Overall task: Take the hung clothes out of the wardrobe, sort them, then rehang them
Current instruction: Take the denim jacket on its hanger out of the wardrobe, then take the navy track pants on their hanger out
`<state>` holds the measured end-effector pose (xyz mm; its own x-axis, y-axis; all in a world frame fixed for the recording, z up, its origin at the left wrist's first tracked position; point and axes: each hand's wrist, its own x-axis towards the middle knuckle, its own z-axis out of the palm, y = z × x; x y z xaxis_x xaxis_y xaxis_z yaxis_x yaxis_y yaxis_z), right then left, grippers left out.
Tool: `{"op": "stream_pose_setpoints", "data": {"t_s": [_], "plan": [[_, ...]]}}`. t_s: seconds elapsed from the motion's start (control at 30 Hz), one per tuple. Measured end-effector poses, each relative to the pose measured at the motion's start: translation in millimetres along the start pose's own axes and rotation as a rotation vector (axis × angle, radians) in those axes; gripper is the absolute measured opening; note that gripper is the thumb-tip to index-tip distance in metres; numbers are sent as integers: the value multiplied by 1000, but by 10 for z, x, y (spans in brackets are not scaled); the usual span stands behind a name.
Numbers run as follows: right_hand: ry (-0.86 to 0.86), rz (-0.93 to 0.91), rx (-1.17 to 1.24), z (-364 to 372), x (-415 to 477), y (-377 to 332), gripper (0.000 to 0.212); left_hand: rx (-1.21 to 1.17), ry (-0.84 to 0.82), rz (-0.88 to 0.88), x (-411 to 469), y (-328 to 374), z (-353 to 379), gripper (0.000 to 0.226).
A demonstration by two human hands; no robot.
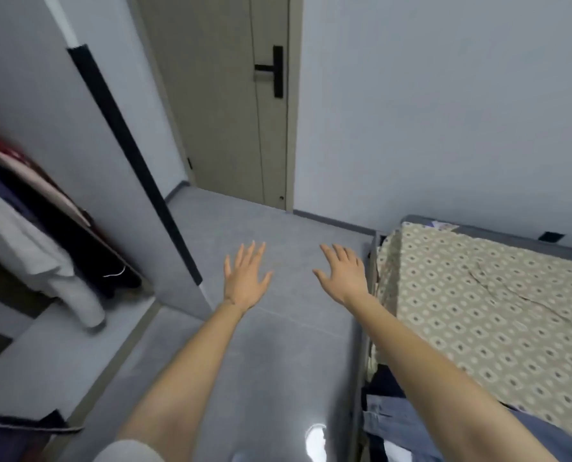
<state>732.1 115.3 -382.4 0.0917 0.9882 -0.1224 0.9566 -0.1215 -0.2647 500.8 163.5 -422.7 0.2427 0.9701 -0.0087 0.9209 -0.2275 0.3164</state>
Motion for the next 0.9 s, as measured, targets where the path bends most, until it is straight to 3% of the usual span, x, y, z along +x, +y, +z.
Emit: {"op": "stream_pose_setpoints", "data": {"t_s": [0.2,0.4,0.9], "plan": [[-36,-233,26,281,382,-1667,64,-141,184,-209,-168,-1347,-718,67],[-76,-454,44,568,587,-3172,64,-114,299,-400,-549,-2660,-1237,66],[-302,-898,-92,1362,1096,-5845,70,-55,493,-931,-1704,-4826,-1890,66]]}}
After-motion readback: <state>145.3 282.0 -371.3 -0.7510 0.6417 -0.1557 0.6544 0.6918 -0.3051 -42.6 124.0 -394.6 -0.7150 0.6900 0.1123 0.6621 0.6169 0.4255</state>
